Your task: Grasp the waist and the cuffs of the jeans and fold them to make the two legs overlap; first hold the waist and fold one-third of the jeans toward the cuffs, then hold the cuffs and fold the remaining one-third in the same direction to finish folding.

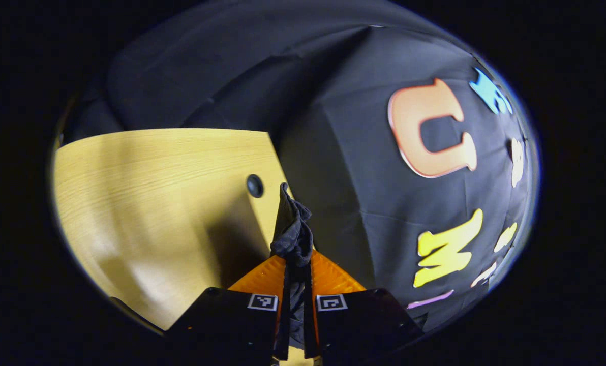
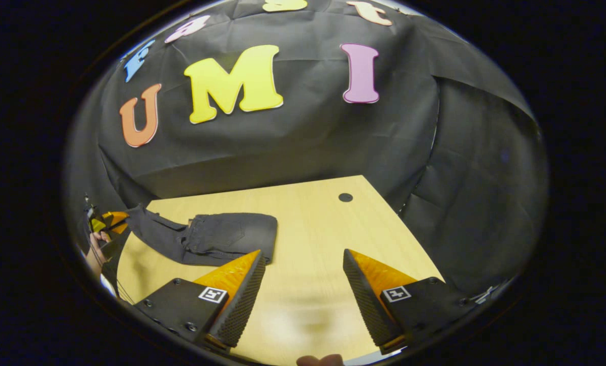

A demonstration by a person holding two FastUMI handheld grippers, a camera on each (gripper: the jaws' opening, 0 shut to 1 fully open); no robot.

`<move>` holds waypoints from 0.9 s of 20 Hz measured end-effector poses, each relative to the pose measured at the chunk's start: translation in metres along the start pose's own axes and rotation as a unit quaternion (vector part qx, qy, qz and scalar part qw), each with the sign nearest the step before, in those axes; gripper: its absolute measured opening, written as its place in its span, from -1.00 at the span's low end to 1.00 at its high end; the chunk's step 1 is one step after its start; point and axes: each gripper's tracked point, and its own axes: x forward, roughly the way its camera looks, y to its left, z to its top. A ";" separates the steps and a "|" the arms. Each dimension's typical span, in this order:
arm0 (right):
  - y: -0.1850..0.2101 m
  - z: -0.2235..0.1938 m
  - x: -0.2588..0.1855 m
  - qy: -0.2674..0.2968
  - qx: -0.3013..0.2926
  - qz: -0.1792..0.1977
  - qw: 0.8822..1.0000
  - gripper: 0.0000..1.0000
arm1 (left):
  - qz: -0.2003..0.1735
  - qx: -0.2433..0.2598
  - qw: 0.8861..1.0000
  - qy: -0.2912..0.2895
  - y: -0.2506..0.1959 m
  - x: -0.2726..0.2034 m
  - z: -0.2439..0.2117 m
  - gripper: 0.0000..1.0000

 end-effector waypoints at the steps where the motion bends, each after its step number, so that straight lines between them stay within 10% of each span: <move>1: -0.005 0.000 -0.003 -0.004 0.005 -0.001 1.000 0.86 | -0.008 0.019 1.000 0.003 -0.018 -0.003 -0.008 -0.72; 10: -0.069 -0.010 -0.042 -0.025 0.062 -0.034 0.997 0.84 | -0.055 0.224 0.972 0.045 -0.154 0.012 -0.134 -0.72; 18: -0.137 -0.024 -0.092 -0.050 0.044 -0.101 0.993 0.89 | -0.055 0.414 0.906 0.068 -0.161 0.041 -0.258 -0.72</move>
